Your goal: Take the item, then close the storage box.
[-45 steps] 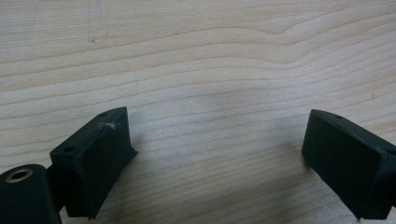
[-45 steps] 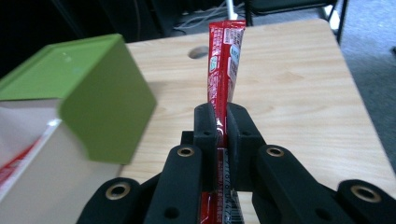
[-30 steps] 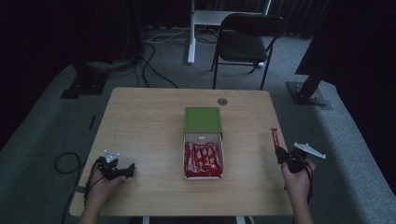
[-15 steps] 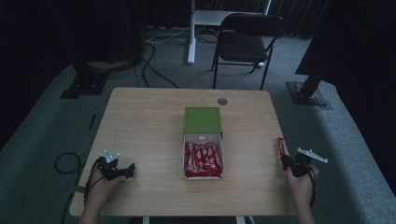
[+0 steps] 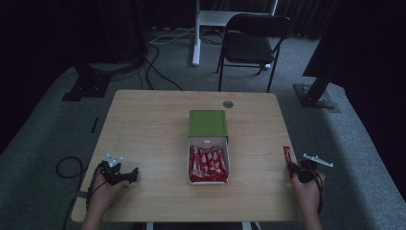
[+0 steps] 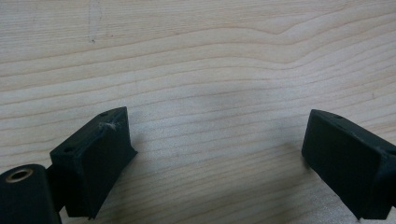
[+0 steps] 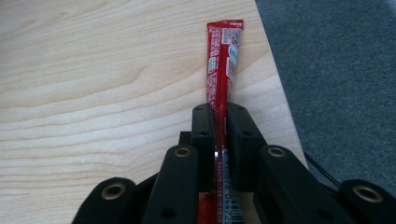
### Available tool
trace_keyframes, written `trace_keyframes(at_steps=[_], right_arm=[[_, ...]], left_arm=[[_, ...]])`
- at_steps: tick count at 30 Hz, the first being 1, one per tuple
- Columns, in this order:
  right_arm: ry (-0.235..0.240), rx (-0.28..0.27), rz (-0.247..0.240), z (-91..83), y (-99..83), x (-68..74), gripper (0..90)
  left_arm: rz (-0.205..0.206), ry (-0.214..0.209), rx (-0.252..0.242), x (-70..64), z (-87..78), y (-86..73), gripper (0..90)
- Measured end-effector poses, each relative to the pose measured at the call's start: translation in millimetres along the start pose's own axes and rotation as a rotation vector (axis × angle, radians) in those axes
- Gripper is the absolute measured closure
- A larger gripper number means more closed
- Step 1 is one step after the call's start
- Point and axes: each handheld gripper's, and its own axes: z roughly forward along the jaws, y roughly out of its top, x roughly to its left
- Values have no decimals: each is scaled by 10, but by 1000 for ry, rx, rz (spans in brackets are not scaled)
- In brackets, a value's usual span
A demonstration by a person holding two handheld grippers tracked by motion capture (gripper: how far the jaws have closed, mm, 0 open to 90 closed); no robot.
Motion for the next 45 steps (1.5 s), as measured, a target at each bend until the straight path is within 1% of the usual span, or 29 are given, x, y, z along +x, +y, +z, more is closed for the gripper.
trace_keyframes(at_steps=[4,7,10,11,12,13,14,15,17,18,19,21,22,23,24,25,26,27,29,30,31,32,33,34,35,36,38,43,45], right_arm=[[2,13,-2,11,-3,-4,783],[-2,13,-14,4,-5,-7,700],[-20,-15,-31,-45,19,-7,568],[-26,-28,-40,-60,29,-9,535],[-28,-42,-42,-88,44,-10,527],[-21,-49,-39,-117,61,-12,502],[-12,-79,-40,-177,94,-8,455],[-12,-79,-40,-177,94,-8,455],[-2,-102,-53,-234,124,16,407],[13,-113,-56,-259,136,36,385],[23,-121,-74,-280,146,60,369],[45,-149,-132,-316,167,119,316],[60,-144,-153,-333,180,153,329],[60,-144,-153,-333,180,153,329],[98,-144,-176,-379,212,269,293],[98,-144,-176,-379,212,269,293],[120,-155,-192,-394,223,317,280],[160,-183,-191,-433,238,424,260],[202,-187,-223,-463,247,515,251],[202,-187,-223,-463,247,515,251],[242,-198,-271,-496,255,631,250],[242,-198,-271,-496,255,631,250],[270,-195,-317,-521,260,730,248],[270,-195,-317,-521,260,730,248],[283,-196,-339,-528,263,762,248],[311,-192,-357,-535,263,839,227],[332,-188,-384,-529,260,909,215],[374,-190,-406,-515,225,1067,185],[404,-188,-416,-510,217,1111,170]], left_arm=[[0,0,0,0,0,0,91],[0,0,0,0,0,0,91],[-2,0,-2,-2,1,0,91],[-1,0,-1,-1,1,0,91],[1,0,1,0,-1,0,91],[3,0,2,1,-2,1,91],[3,0,1,0,-2,0,92],[5,-2,0,-2,-1,0,92],[29,-16,2,-14,-5,2,92],[44,-22,0,-30,-5,3,92],[58,-29,0,-51,-7,7,92],[91,-43,-4,-107,-21,25,91],[103,-53,-14,-137,-31,40,91],[103,-53,-14,-137,-31,40,91],[117,-83,-42,-215,-83,99,91],[117,-83,-42,-215,-83,99,91],[123,-89,-53,-243,-106,124,91],[145,-98,-70,-296,-148,170,91],[165,-111,-91,-361,-199,222,91],[165,-111,-91,-361,-199,222,91],[180,-136,-124,-444,-257,274,91],[180,-136,-124,-444,-257,274,91],[200,-156,-140,-511,-302,308,91],[200,-156,-140,-511,-302,308,91],[211,-175,-157,-577,-341,340,91],[222,-185,-164,-612,-362,357,91],[233,-213,-180,-683,-402,387,91],[271,-257,-214,-850,-490,462,91],[278,-280,-225,-913,-512,489,91]])
